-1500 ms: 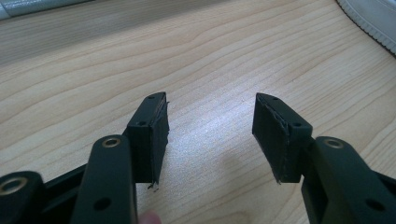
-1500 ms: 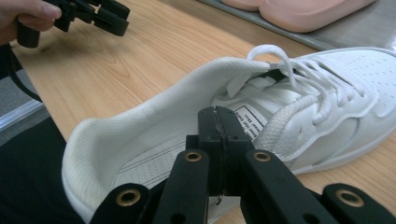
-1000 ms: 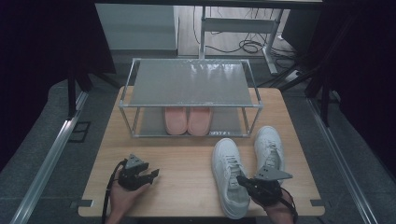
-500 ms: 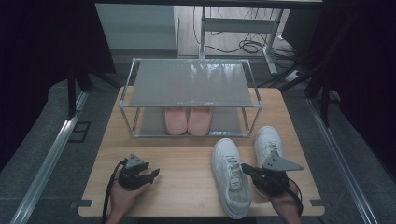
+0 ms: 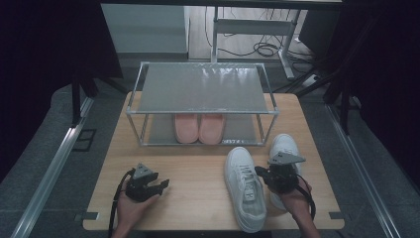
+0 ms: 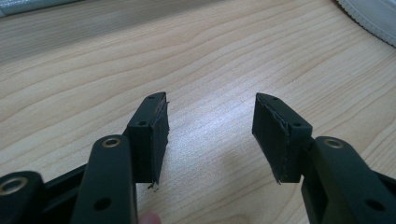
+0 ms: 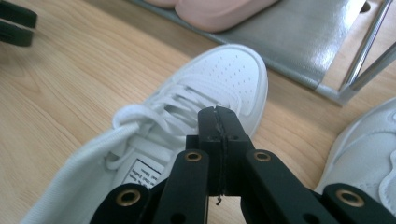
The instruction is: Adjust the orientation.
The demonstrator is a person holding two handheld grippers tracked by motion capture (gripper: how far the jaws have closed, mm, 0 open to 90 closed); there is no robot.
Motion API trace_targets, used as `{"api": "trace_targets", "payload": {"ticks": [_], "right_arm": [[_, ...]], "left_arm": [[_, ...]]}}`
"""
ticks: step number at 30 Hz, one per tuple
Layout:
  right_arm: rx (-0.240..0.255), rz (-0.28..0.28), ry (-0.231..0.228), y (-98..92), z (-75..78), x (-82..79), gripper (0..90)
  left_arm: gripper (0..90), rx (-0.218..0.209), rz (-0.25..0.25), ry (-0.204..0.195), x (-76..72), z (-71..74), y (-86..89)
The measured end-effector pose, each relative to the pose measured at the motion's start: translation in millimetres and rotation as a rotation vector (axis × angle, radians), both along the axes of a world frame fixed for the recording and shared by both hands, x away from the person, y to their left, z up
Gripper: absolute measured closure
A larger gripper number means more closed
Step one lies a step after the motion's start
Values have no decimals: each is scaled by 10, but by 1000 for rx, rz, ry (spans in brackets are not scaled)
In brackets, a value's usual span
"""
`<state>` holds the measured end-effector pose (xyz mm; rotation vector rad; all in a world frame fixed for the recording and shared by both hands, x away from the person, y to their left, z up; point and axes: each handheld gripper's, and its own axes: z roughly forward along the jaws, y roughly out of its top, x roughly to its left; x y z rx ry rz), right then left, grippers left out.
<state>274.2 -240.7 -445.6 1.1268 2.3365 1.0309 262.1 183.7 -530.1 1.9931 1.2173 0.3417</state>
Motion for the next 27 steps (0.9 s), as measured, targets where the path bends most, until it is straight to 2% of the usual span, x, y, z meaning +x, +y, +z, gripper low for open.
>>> {"api": "trace_targets", "payload": {"ticks": [5,15,18,21,25,27], "right_arm": [[-36,2,28,28,-43,37,900],[-71,9,31,150,-49,74,900],[-61,-4,35,102,-26,102,900],[-78,-27,47,43,-50,128,900],[-93,-16,62,48,-107,121,900],[-119,-17,56,84,-125,117,900]], "left_arm": [[465,-1,0,-1,-1,1,-9],[465,0,-1,-2,-1,5,-3],[465,0,0,-4,0,6,7],[465,-2,1,-2,-1,3,4],[465,3,0,-2,0,-2,-7],[465,3,1,-2,-3,0,-12]]}}
